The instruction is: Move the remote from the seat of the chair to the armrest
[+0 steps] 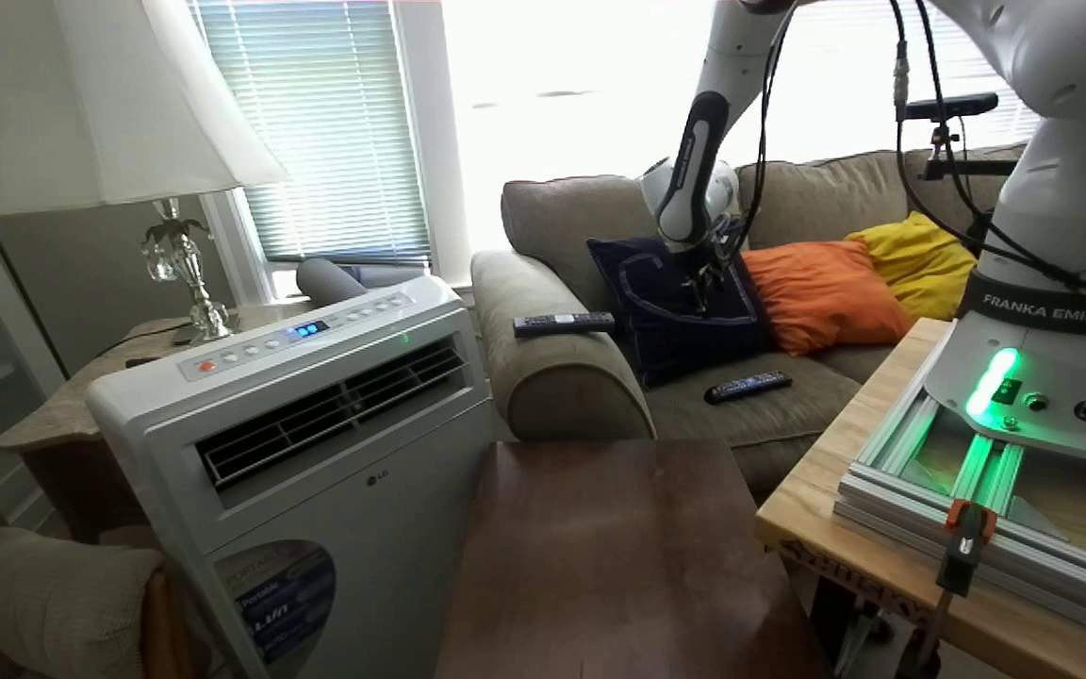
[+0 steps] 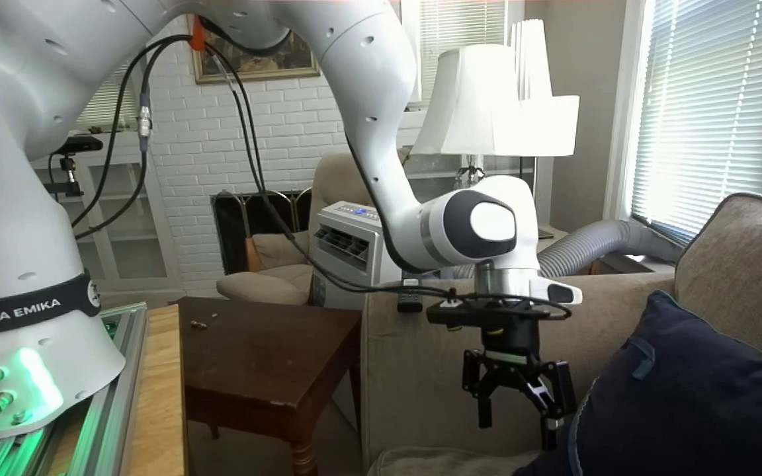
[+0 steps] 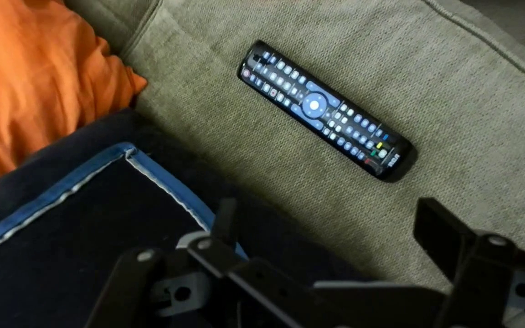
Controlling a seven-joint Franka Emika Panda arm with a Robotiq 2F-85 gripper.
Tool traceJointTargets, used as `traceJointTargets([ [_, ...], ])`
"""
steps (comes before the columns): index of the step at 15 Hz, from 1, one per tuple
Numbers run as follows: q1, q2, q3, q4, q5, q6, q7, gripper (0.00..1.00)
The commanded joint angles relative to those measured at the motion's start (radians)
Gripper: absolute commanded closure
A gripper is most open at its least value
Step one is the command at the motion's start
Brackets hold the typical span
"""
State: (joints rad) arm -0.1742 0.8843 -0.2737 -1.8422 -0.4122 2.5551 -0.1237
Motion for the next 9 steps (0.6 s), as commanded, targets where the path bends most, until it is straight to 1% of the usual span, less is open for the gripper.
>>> traceJointTargets([
  [1,-0.036,-0.019,-0.016,-0.171,-0.087,0.216,-0.128,0.0],
  [3,-0.046,-0.002,-0.045,-0.252,-0.136,0.331,-0.193,0.0],
  [5,-0.055,0.029,-0.08,-0.3,-0.184,0.426,-0.264,0.0],
  [6,-0.052,0.049,-0.104,-0.308,-0.21,0.459,-0.295,0.0],
  [7,-0.02,0.075,-0.151,-0.314,-0.243,0.494,-0.3,0.0],
  [8,-0.044,0.048,-0.099,-0.293,-0.178,0.425,-0.272,0.0],
  [9,-0.045,0.059,-0.112,-0.301,-0.184,0.441,-0.274,0.0],
])
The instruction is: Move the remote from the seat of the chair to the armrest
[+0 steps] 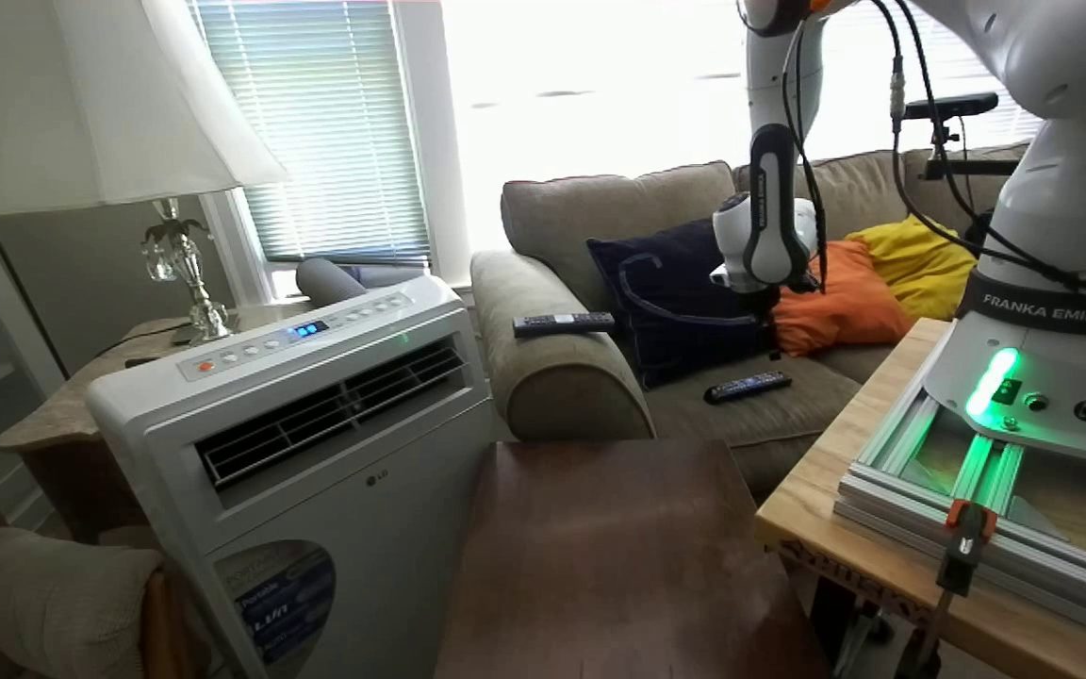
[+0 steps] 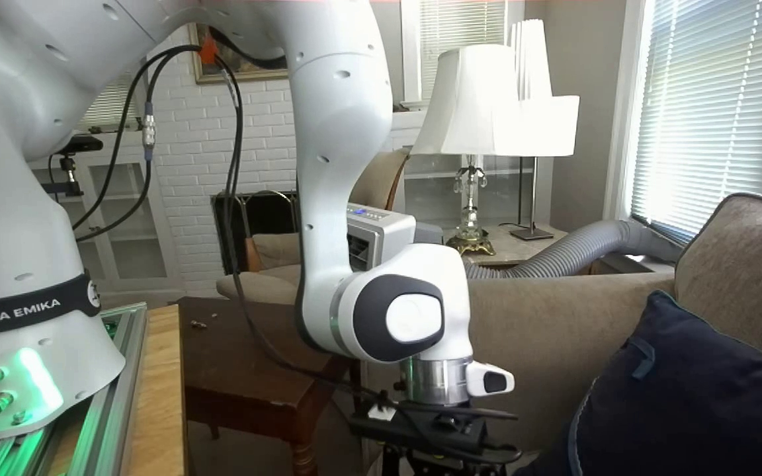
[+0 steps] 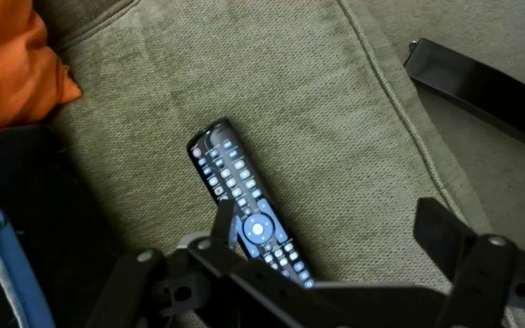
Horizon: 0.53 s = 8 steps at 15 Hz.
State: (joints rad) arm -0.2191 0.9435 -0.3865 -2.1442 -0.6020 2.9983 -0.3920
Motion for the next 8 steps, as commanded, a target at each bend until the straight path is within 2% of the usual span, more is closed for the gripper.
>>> traceJointTargets([
  [1,-0.004,0.001,0.003,0.004,0.007,-0.003,-0.007,0.0],
  [5,-0.006,0.007,0.023,0.031,0.015,-0.017,-0.011,0.0],
  [8,-0.069,0.028,0.086,0.082,0.003,-0.016,-0.085,0.0],
])
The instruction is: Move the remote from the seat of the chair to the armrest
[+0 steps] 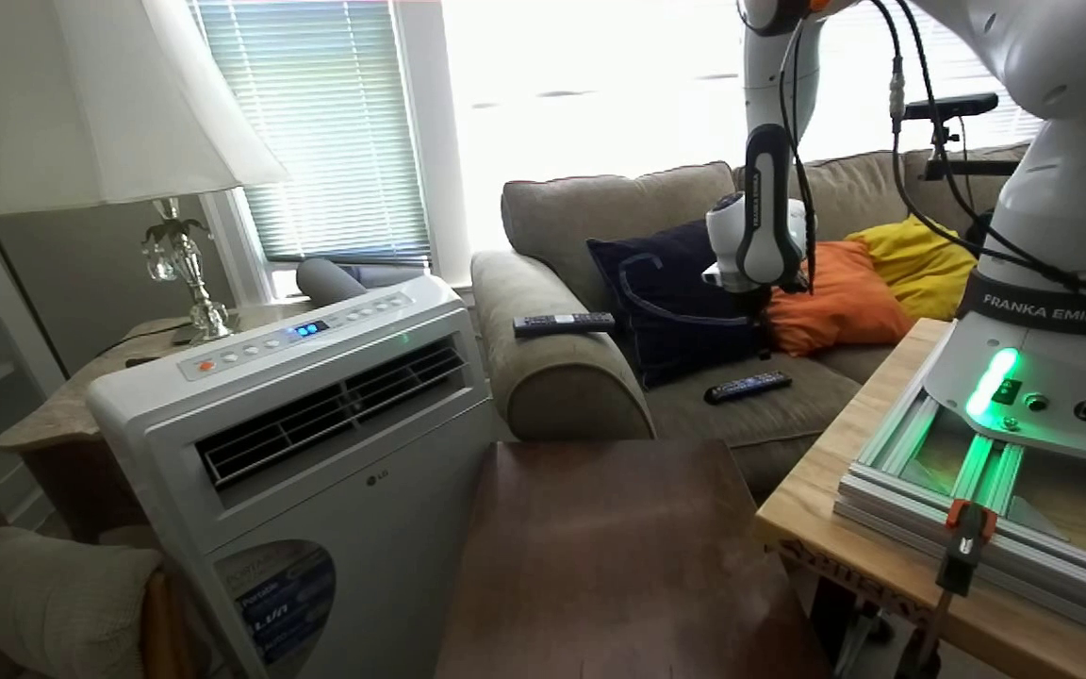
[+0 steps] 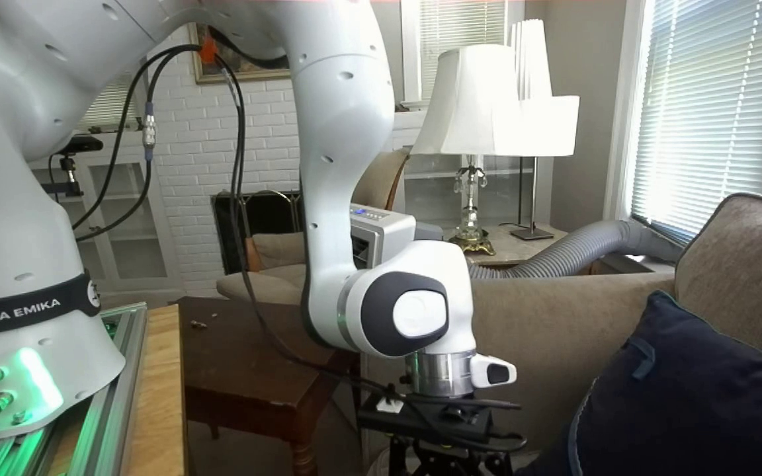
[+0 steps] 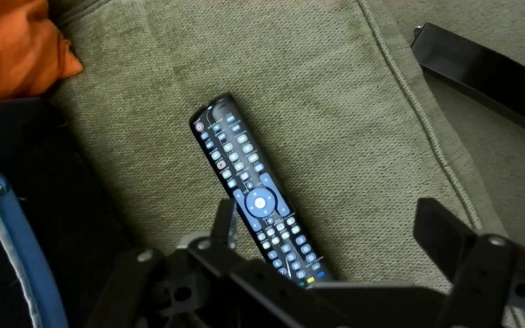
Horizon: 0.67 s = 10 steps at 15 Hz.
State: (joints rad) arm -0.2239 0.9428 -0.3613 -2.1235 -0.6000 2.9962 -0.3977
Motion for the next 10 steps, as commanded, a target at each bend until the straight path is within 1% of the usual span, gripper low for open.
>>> traceJointTargets([
  [1,-0.073,0.045,0.071,0.084,-0.005,-0.012,-0.1,0.0],
  [4,-0.118,0.097,0.117,0.165,-0.022,-0.053,-0.208,0.0],
  [10,-0.153,0.218,0.128,0.36,-0.001,-0.158,-0.358,0.0],
])
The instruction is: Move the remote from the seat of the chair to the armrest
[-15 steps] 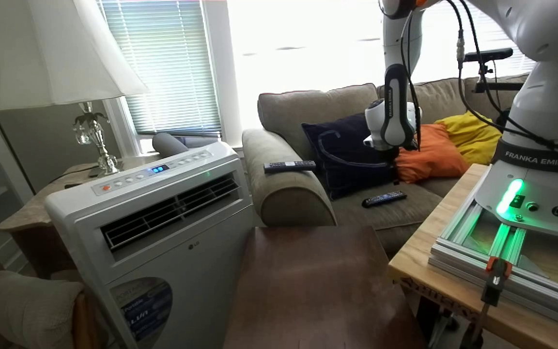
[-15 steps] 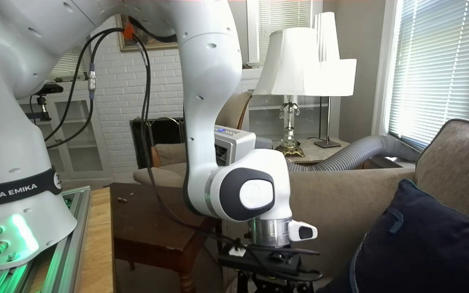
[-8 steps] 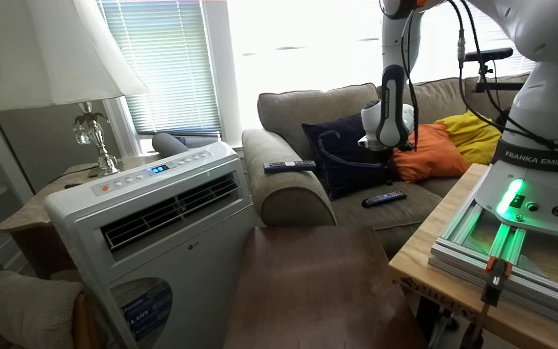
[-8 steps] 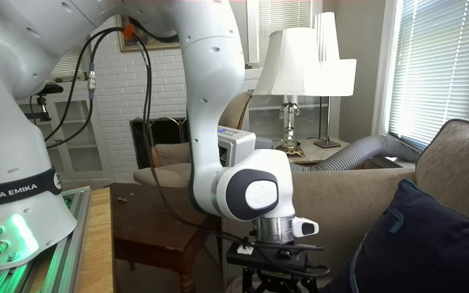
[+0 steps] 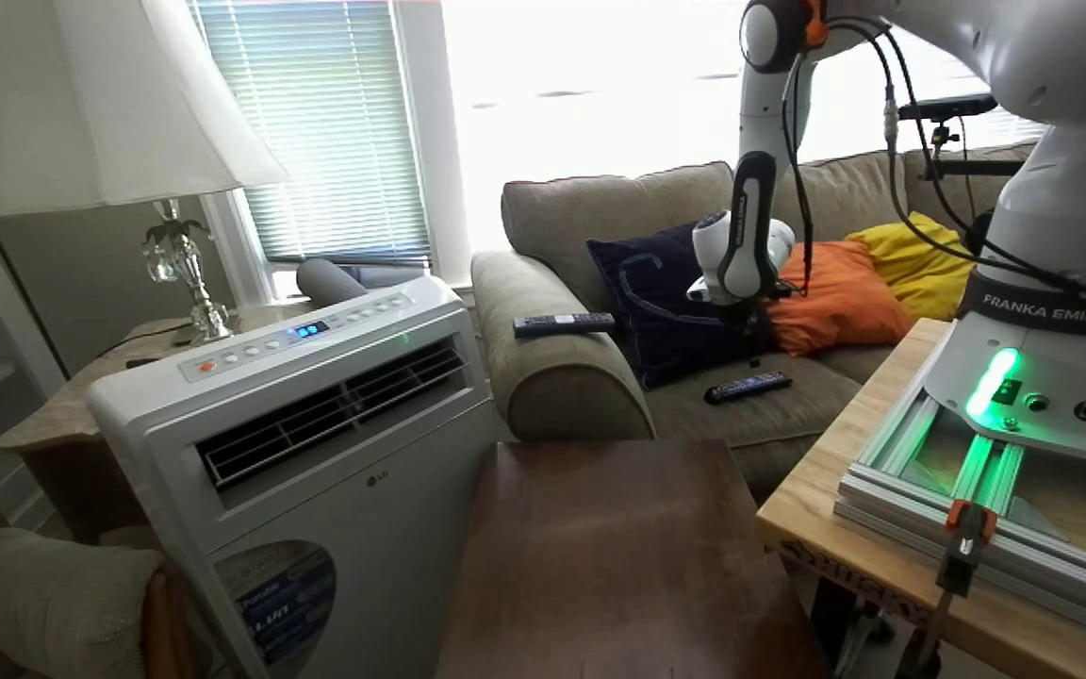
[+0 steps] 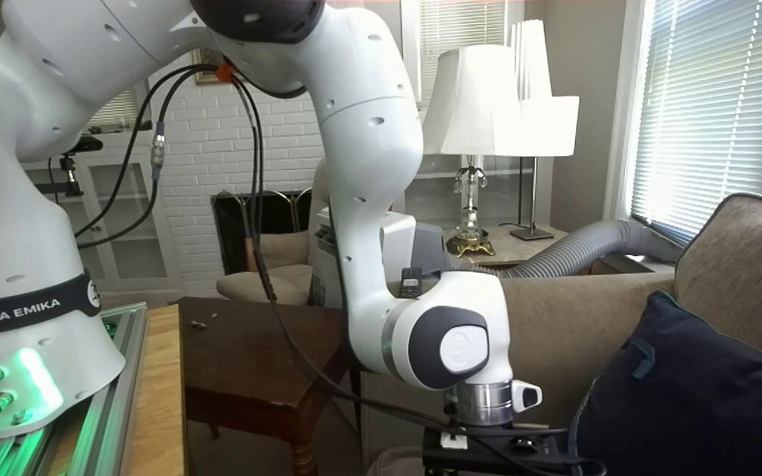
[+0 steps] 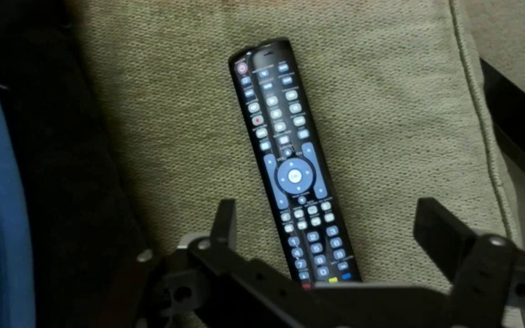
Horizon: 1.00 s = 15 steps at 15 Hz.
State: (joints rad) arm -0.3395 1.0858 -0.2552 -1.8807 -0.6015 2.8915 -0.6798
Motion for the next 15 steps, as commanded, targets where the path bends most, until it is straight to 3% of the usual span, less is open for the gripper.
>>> traceJointTargets([
  [1,-0.049,0.09,0.031,0.145,0.005,-0.074,-0.106,0.0],
  [7,-0.069,0.152,0.042,0.22,0.039,-0.132,-0.157,0.0],
  [12,-0.01,0.224,-0.021,0.279,0.045,-0.121,-0.053,0.0],
  [15,-0.015,0.248,-0.006,0.283,0.045,-0.121,-0.046,0.0],
])
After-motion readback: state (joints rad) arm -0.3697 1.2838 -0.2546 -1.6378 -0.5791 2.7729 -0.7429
